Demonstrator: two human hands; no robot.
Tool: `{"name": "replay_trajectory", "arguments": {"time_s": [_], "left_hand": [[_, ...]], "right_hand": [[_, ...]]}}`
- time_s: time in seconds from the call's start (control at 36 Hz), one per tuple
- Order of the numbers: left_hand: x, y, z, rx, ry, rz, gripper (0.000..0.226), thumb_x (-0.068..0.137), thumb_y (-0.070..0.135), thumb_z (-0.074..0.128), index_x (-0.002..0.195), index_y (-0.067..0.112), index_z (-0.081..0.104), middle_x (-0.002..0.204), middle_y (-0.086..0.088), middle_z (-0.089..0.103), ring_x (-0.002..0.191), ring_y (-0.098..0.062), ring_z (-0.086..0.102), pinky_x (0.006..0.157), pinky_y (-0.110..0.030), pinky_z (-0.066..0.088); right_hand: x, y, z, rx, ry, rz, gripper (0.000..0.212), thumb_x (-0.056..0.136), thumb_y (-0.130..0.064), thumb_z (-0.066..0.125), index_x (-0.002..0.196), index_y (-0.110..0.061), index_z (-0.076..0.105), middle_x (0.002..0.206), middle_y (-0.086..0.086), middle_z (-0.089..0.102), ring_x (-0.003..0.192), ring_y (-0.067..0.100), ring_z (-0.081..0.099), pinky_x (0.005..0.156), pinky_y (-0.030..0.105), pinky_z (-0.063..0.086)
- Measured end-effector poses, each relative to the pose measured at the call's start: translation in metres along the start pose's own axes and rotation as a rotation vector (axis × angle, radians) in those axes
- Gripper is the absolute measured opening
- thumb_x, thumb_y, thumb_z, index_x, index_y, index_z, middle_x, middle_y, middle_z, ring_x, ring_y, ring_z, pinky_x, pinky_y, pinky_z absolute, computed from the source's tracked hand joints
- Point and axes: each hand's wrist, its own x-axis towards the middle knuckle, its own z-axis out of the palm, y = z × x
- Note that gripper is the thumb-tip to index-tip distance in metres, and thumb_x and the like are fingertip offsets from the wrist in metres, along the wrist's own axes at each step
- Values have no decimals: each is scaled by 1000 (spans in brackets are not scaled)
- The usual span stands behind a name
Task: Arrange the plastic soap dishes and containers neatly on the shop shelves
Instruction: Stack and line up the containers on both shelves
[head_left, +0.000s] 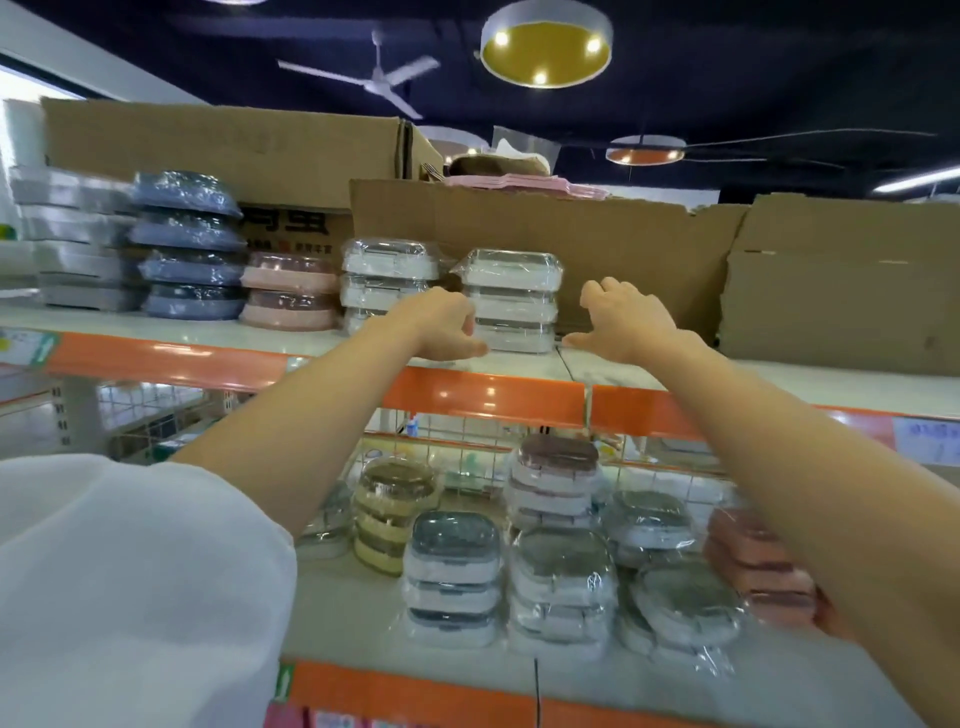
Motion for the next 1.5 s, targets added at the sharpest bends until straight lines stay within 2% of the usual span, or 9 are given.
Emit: {"name": "replay_trajectory", "arguments": {"time_s": [0.17,0.33,0.47,0.72,0.89,1.11,1.22,1.36,1.5], "left_hand": [[-24,5,-11,-29,74,78,36,87,40,58,93,5,61,91,-10,64,85,-28,60,74,-39,49],[-59,0,-12,-32,211,209,25,87,41,59,92,17,53,94,-1,53,91,-22,53,76,-35,46],[-100,-9,-9,-21,297,267,30,89,42,60,98,14,57,98,1,48,90,-14,44,72,-29,34],[-169,-41,20,50,1,250,30,89,44,57,98,16,53,96,1,53,88,-18,53,69,-30,42],[-205,-73,42,14,-163,175,37,88,48,56,105,16,56,101,0,56,93,-19,55,83,-36,50],[-234,-105,74,-2,-256,50,38,87,45,56,108,14,59,107,-3,60,95,-22,56,76,-34,49],[-239,-122,92,7,-308,-1,41,87,42,57,117,14,54,115,-5,59,101,-23,54,73,-30,41],[-240,-148,117,7,-417,-112,49,87,48,59,124,17,51,125,-5,54,113,-24,52,89,-35,45],[-229,-180,139,-38,-432,-228,49,86,47,62,123,15,53,126,-7,55,113,-25,52,91,-32,43]], "right_hand": [[-24,-19,-18,-32,13,-8,54,93,-45,56,132,-9,44,131,8,50,121,27,47,98,43,40],[-58,-49,-34,25,-48,17,49,96,-44,48,129,-7,46,127,11,50,117,27,49,96,43,44],[-89,-81,-42,30,-67,11,55,93,-50,51,129,-8,46,127,10,49,117,26,48,95,42,44],[-152,-138,-11,83,-184,-17,54,94,-52,51,128,-10,45,128,8,49,116,27,49,90,40,42],[-178,-167,29,116,-343,-20,64,93,-52,51,138,-9,38,134,9,45,121,28,47,93,41,45],[-183,-205,68,187,-473,-40,64,95,-49,50,142,-8,35,145,12,40,127,28,43,101,41,42],[-176,-227,94,221,-507,-76,63,95,-47,52,141,-7,35,143,12,41,127,29,42,99,39,41],[-151,-250,132,267,-543,-109,66,91,-51,55,143,-16,35,145,10,41,129,29,43,100,43,43],[-114,-269,164,337,-551,-176,74,93,-51,53,151,-15,22,157,8,22,138,30,31,108,40,35]]}}
